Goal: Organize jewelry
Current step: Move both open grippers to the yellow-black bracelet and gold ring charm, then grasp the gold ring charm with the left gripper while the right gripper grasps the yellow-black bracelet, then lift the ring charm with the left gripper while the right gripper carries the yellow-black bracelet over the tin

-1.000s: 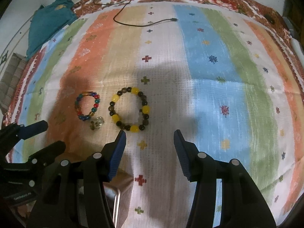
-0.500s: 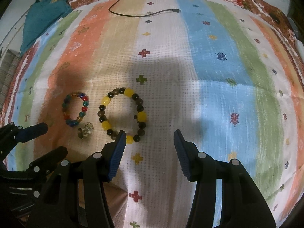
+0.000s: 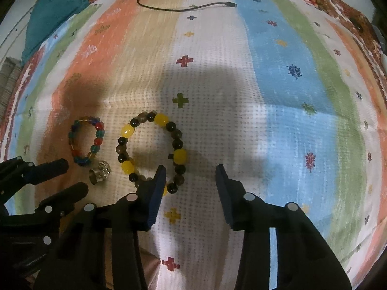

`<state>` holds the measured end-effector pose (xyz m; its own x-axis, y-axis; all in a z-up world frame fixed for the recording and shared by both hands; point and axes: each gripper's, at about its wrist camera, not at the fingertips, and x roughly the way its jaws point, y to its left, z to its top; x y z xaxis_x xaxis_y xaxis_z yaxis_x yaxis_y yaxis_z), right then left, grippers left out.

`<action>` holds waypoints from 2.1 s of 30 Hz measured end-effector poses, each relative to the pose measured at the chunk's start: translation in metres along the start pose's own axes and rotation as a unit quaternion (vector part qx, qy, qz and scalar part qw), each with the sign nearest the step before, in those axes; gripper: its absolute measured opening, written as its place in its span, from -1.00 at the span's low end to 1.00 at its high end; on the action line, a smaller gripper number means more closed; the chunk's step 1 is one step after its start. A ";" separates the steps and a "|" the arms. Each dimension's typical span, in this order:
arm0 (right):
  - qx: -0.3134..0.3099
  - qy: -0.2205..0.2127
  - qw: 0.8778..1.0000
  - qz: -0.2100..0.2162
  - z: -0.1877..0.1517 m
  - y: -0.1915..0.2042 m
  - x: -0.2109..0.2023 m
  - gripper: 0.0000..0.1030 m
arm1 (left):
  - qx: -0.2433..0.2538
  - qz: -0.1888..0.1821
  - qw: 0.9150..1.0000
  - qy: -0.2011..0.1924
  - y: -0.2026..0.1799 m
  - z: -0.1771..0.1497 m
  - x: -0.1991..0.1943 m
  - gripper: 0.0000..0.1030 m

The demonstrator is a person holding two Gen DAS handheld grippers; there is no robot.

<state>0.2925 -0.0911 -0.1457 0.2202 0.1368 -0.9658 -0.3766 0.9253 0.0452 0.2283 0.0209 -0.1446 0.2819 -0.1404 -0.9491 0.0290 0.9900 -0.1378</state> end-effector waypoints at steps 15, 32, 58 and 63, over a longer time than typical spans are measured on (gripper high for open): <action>-0.010 0.002 1.000 0.015 0.003 0.001 0.007 -0.69 | 0.009 0.001 1.000 0.017 -0.002 0.006 0.017 -0.38; -0.018 -0.010 1.000 0.021 0.001 0.005 0.000 -0.80 | 0.008 0.001 1.000 0.012 -0.004 0.008 0.010 -0.61; -0.029 -0.106 0.994 0.031 -0.004 0.018 -0.067 -0.80 | -0.008 0.006 0.998 -0.061 -0.001 0.002 -0.049 -0.61; -0.029 -0.127 0.991 0.028 -0.009 0.020 -0.079 -0.80 | -0.003 0.026 0.997 -0.073 -0.007 -0.001 -0.055 -0.61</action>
<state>0.2595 -0.0868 -0.0710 0.4139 0.2790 -0.8665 -0.4436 0.8930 0.0756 0.2120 0.0217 -0.0913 0.4195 -0.0853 -0.9037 0.0054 0.9958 -0.0915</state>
